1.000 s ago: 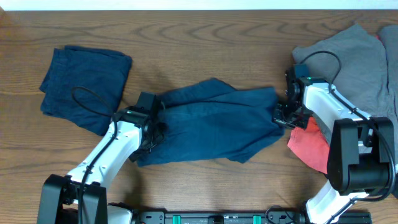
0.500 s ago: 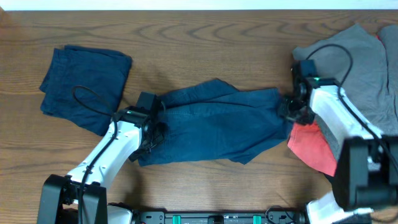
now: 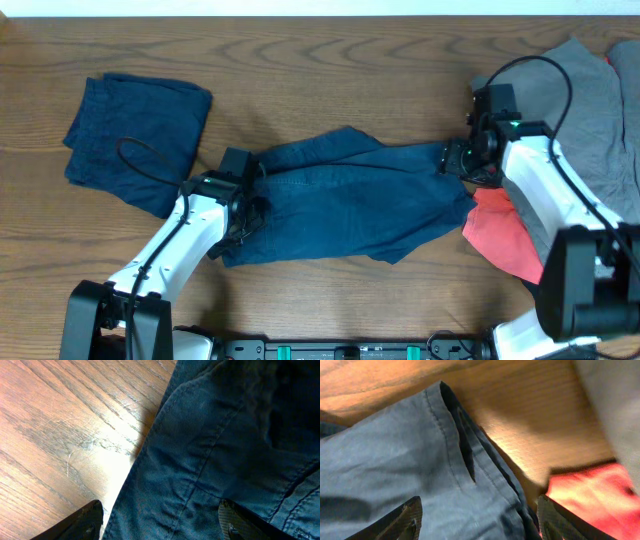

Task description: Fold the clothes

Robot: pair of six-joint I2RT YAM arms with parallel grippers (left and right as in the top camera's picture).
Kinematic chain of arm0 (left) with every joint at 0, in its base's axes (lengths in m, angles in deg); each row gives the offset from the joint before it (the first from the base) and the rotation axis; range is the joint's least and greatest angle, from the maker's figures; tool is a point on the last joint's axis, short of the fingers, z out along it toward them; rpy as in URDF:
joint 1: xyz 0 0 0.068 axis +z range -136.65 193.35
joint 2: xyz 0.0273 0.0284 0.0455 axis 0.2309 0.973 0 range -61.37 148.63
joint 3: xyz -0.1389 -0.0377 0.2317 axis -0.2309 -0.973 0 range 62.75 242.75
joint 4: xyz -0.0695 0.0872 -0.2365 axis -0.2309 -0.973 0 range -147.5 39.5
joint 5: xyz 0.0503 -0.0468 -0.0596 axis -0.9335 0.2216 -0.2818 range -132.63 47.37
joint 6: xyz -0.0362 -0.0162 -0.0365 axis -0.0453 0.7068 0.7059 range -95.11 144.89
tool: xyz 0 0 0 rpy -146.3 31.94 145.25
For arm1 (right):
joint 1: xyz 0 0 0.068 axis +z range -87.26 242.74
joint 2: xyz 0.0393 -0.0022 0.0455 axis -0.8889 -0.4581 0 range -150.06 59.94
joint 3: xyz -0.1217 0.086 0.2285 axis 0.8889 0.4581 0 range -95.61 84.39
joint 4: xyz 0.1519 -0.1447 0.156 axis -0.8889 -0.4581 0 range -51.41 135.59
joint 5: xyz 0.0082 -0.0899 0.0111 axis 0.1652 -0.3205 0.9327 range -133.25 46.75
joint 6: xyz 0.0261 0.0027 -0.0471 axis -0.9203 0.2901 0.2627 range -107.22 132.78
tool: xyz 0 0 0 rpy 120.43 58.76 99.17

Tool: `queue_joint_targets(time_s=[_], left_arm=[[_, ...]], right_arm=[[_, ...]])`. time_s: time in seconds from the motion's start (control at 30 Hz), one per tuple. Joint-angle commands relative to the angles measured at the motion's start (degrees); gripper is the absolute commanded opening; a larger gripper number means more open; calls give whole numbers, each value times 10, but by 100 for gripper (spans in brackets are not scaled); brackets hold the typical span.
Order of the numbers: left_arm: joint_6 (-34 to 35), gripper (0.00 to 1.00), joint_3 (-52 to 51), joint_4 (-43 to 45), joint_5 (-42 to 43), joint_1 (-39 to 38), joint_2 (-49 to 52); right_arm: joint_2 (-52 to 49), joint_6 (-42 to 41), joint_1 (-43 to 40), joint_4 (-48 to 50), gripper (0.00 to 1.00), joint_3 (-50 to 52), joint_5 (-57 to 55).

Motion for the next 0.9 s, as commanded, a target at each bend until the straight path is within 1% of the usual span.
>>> queue_joint_targets(time_s=[0.0, 0.07, 0.1, 0.13, 0.2, 0.23, 0.27, 0.3, 0.33, 0.43, 0.53, 0.63, 0.8, 0.87], left_arm=[[-4, 75, 2, 0, 2, -1, 2], [-4, 75, 2, 0, 2, -1, 2], [-4, 75, 2, 0, 2, -1, 2], [-4, 75, 2, 0, 2, -1, 2], [-4, 75, 2, 2, 2, -1, 2], [-4, 75, 2, 3, 1, -1, 2], [-4, 75, 2, 4, 2, -1, 2], [-4, 75, 2, 5, 1, -1, 2], [-4, 75, 2, 6, 2, -1, 2], [-4, 75, 2, 9, 2, -1, 2], [-4, 75, 2, 9, 2, -1, 2], [-4, 75, 2, 9, 2, -1, 2], [-4, 75, 1, 8, 2, -1, 2], [-4, 75, 1, 8, 2, -1, 2]], right_arm=[[-29, 23, -2, 16, 71, -2, 43], [-40, 30, -2, 25, 68, -2, 58], [-44, 33, -2, 28, 65, -2, 65], [-47, 33, -2, 30, 57, -2, 68], [-48, 33, -2, 32, 36, -2, 73], [-47, 33, -2, 33, 28, -2, 73], [-46, 32, -2, 36, 14, -2, 73], [-46, 32, -2, 39, 3, -2, 73], [-46, 32, -2, 43, 1, -2, 75], [-46, 32, -2, 59, 1, -3, 78], [-45, 32, -3, 99, 1, -3, 101], [-45, 25, -3, 172, 1, -3, 139], [-45, -34, -2, 315, 2, -3, 151], [-46, -37, -2, 352, 9, -3, 149]])
